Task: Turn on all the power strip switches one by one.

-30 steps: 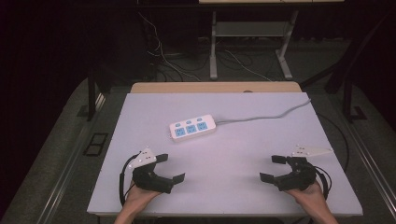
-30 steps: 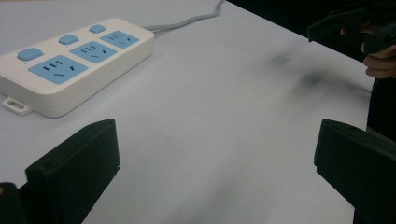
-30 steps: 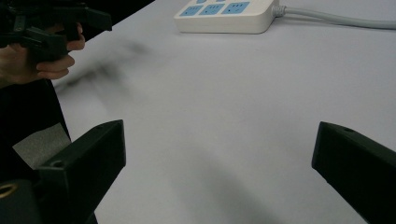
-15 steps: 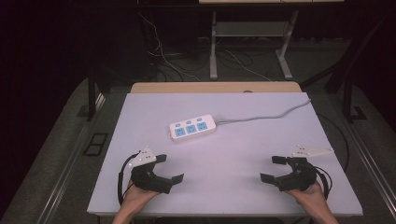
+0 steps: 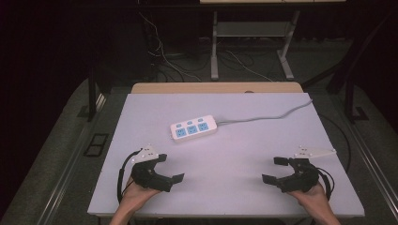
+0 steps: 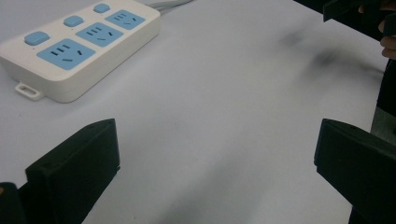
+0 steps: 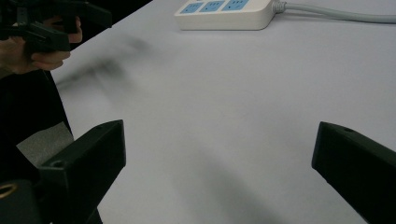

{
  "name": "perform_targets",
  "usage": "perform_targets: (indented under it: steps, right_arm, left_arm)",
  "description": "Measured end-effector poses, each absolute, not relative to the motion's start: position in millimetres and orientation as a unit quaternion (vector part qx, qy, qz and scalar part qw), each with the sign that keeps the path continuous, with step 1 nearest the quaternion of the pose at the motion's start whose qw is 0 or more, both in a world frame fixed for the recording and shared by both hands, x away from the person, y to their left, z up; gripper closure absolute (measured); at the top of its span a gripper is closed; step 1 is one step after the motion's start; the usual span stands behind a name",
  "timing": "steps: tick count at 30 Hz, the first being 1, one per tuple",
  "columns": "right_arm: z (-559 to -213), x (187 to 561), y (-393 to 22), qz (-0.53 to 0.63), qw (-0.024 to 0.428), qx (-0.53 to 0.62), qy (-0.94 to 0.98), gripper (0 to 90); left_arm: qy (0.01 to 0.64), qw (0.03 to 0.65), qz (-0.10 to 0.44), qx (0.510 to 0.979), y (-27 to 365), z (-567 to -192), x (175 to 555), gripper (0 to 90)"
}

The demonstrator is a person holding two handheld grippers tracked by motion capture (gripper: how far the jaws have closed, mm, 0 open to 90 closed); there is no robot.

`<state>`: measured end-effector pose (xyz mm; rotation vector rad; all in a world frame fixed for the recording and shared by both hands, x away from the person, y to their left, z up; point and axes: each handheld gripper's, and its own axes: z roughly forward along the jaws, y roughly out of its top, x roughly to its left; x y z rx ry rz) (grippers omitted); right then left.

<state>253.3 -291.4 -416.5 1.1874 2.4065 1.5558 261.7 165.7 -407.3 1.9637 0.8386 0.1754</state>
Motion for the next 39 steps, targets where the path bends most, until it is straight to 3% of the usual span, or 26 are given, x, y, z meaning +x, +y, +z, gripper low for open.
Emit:
perform_targets:
  steps: [39]
  right_arm:
    - [-418,253,-294,0.502,0.024,0.383,0.775,2.7]
  left_arm:
    - [0.327,0.423,0.069,0.842,161,-365,321,0.0]
